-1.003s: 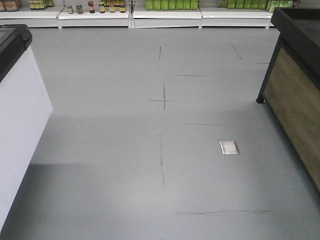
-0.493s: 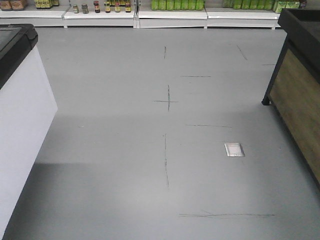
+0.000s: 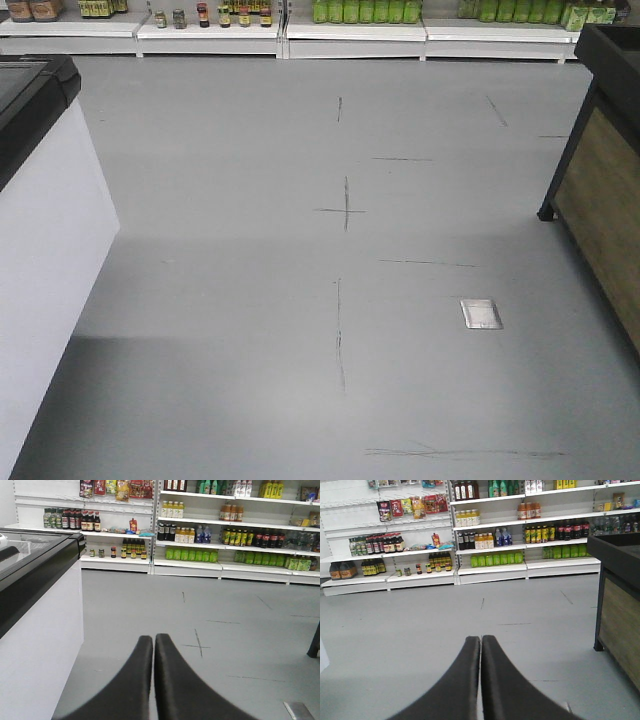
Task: Pick three apples into basket with both arms
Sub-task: 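Drive the base forward along the aisle toward the fruit tables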
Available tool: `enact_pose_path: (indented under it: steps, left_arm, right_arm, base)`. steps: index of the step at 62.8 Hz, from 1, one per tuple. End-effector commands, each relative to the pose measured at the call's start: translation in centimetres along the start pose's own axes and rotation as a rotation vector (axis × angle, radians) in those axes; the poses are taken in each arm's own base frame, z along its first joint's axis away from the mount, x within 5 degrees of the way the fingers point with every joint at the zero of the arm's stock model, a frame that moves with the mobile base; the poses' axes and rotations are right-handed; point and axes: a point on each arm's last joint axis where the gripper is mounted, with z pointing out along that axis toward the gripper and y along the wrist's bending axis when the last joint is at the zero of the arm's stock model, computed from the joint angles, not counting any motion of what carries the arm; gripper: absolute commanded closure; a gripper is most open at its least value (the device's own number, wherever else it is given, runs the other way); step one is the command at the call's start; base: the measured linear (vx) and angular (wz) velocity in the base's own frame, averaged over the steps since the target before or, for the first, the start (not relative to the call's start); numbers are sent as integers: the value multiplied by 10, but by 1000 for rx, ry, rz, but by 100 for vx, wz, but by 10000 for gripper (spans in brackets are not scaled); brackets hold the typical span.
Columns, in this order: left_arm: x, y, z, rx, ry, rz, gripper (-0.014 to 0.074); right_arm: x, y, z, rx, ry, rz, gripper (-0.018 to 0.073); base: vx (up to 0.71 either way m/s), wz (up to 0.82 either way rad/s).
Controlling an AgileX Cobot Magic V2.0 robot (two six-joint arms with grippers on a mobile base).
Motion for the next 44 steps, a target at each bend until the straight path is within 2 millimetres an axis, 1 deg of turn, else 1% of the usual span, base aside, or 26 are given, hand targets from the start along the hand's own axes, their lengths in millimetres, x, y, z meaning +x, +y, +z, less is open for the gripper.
enact_pose_path:
  steps: [1, 44]
  left_arm:
    - [-4, -2, -1, 21, -70, -1, 603]
    - [-4, -2, -1, 21, -70, -1, 603]
  right_arm:
    - [-3, 1, -1, -7, -70, -12, 568]
    - [-3, 1, -1, -7, -70, -12, 568]
  base:
    - [12, 0]
    - [15, 8]
